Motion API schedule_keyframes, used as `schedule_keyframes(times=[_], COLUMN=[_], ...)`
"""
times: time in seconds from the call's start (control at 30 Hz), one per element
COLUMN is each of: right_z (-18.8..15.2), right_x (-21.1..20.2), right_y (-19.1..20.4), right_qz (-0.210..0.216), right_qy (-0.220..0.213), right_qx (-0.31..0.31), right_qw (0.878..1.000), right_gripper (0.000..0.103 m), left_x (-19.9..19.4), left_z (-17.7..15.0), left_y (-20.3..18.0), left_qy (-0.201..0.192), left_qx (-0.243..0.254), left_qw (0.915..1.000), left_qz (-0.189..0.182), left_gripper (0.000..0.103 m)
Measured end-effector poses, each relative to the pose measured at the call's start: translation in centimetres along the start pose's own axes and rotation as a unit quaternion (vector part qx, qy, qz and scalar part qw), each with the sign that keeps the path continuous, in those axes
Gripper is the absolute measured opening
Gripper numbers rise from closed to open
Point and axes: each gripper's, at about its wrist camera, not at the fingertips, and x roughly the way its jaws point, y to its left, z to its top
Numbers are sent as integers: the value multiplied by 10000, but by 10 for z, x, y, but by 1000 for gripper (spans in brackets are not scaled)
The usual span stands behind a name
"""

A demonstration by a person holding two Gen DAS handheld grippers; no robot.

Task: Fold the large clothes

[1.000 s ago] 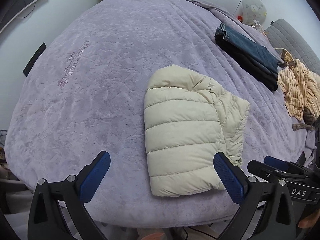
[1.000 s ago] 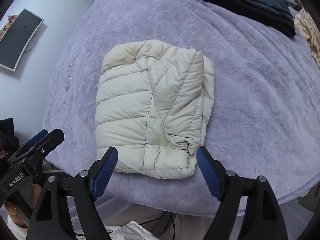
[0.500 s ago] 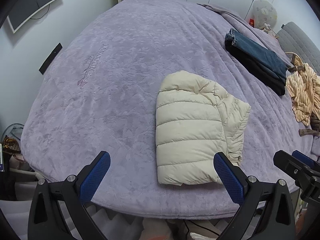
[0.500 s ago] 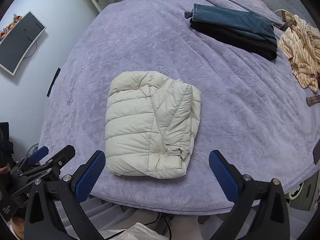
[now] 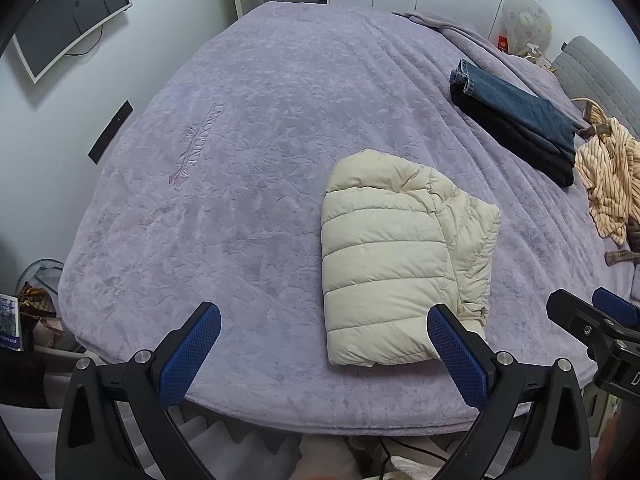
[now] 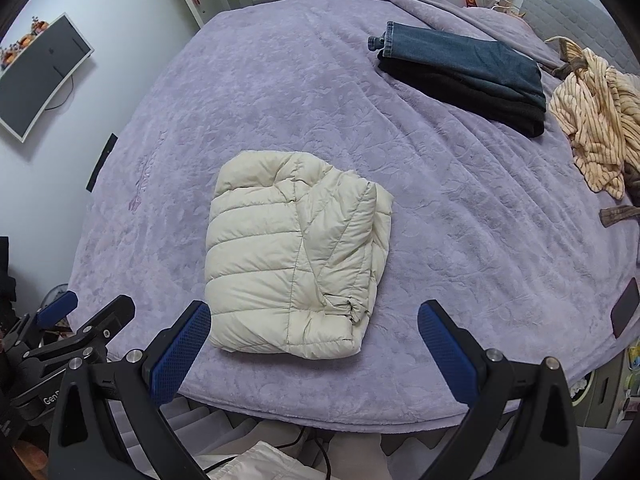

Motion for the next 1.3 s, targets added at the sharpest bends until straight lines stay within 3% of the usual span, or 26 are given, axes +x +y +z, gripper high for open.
schedule_keyframes(times=[1.3], right_z=[1], right_x=[2], right_y=[1], right_qz=[-36], right_qy=[23], right_qx=[-11], right_qw=[10000], right_gripper=[103], left_x=[0], left_z=[-1], left_y=[5], left_qy=[41], left_qx=[16], left_qw=[9999], left_qz=[116], left_gripper=[103])
